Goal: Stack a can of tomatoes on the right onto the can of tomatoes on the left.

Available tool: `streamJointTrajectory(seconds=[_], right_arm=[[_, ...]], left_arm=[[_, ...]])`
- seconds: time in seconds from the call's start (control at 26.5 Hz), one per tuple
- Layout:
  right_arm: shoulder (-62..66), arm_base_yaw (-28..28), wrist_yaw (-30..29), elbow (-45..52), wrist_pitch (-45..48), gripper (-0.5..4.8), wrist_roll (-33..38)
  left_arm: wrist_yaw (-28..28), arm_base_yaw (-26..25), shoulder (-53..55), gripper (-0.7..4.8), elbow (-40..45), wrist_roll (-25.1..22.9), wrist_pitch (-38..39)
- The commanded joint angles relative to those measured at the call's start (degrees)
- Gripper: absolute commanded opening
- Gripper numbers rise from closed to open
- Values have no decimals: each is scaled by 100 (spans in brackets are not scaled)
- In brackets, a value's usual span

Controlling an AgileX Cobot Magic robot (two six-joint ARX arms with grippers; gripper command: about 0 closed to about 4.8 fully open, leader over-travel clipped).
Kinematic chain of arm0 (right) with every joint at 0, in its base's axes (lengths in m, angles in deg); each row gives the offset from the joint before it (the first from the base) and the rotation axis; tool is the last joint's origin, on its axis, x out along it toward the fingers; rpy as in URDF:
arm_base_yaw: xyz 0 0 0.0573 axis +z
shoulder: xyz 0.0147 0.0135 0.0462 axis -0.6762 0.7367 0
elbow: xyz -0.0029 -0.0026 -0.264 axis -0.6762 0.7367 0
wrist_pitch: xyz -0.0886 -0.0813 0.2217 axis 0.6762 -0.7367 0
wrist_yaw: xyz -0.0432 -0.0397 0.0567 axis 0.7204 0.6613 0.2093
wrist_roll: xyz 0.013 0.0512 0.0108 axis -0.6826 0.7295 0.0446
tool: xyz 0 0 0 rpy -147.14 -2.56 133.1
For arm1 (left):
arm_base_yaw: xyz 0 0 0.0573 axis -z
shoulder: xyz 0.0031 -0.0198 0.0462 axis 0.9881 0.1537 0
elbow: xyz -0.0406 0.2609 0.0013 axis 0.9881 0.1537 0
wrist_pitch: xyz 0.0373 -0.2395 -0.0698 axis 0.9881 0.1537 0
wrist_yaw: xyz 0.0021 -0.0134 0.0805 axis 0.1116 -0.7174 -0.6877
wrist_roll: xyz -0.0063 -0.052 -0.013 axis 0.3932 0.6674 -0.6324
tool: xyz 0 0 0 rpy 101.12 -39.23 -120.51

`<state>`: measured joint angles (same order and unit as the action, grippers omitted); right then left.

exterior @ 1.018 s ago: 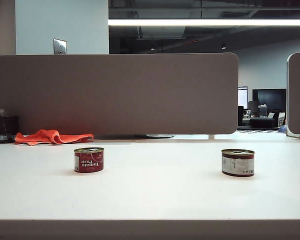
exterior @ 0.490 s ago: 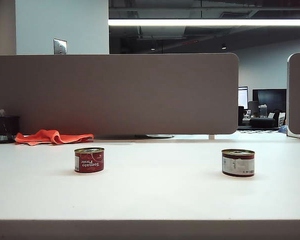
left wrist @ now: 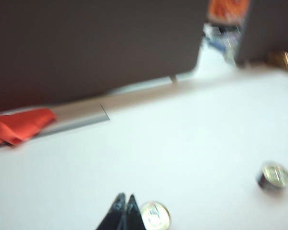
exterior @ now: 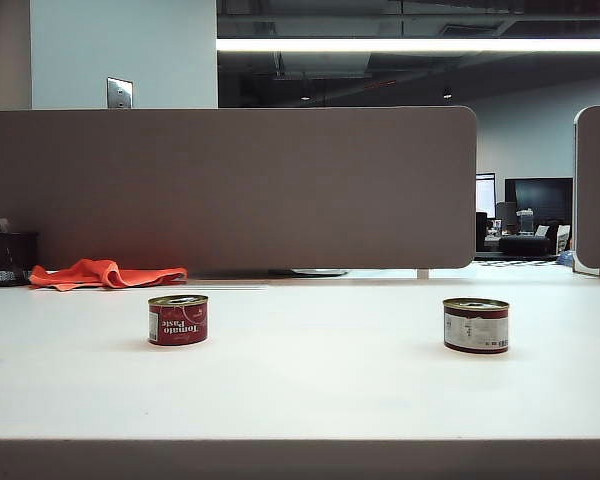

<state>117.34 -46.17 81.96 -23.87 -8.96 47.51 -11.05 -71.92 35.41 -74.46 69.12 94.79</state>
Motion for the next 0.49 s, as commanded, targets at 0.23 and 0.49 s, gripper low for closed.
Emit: streamJointTrajectory(seconds=[0.23, 0.49], right_arm=[[1419, 815, 256, -1014, -859, -4, -935], [2371, 1331, 442, -1285, -1274, 80, -1023]], left_arm=[[-767, 382, 986, -3, -785, -304, 901], [-765, 382, 1088, 135, -785, -219, 855]])
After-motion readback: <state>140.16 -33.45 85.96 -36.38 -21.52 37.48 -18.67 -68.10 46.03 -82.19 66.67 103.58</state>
